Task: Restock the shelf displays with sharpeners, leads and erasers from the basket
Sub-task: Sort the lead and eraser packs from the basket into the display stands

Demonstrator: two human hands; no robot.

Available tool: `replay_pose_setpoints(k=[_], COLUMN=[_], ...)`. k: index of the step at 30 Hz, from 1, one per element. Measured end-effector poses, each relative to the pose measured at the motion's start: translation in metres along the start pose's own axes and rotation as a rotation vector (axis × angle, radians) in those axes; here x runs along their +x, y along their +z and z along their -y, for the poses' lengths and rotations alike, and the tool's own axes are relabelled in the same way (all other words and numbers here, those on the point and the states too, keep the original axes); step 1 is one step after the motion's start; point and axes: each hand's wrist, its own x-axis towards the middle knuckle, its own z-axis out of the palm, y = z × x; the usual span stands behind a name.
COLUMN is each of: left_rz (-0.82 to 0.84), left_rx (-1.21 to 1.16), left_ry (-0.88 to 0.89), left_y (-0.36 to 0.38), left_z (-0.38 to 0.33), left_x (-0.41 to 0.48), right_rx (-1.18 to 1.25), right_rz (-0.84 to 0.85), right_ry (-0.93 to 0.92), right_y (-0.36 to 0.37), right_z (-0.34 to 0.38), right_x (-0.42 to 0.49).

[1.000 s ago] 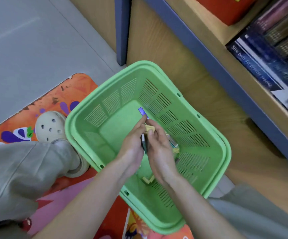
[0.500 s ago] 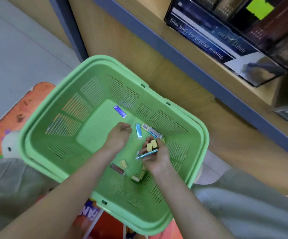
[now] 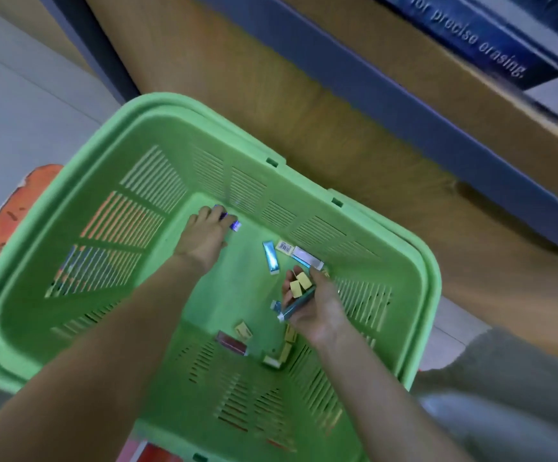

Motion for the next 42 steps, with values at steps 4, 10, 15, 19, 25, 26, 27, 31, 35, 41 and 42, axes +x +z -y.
replay_pose_setpoints(k=[4,10,15,19,25,26,27,31,35,41,42], left_rz=[-0.024,0.051,0.08,0.027,-0.099,-0.105,-0.101,0.002,0.133,0.145,0.156], left_rx=[-0.035,-0.466,-0.592,-0.538,-0.406,-0.365,-0.32,-0.22,-0.478,-1.089,-1.218], left_ry=[-0.171,-0.212,-0.056,0.002,-0.027,0.001,0.036,0.078,-0.026,-0.217,-0.236], left_y=[0.0,0.001,0.016,0.033,0.032,0.032,0.033,0.033,0.024,-0.028,-0.041], left_z=[0.0,-0.038,-0.071,-0.066,-0.07,-0.071,-0.072,-0.075,-0.078,-0.102,-0.109], left_x=[0.013,0.0,0.002,0.001,0.005,0.005,0.004,0.002,-0.009,-0.04,-0.047], right_rx=[-0.021,-0.074,-0.052,-0.063,-0.055,-0.051,-0.045,-0.017,0.027,0.082,0.095], right_rz=[0.005,0.028,0.058,0.091,0.095,0.092,0.087,0.066,0.081,0.174,0.196], right_ry=[-0.022,-0.119,-0.129,-0.141,-0.139,-0.139,-0.141,-0.15,-0.151,-0.215,-0.236], right_y=[0.001,-0.001,-0.007,-0.018,-0.024,-0.024,-0.025,-0.028,-0.028,-0.024,-0.024], right_z=[0.0,0.003,0.002,0.004,0.004,0.005,0.007,0.011,0.014,0.021,0.023], right_x=[0.003,-0.001,-0.013,-0.023,-0.024,-0.023,-0.023,-0.021,-0.024,-0.046,-0.05])
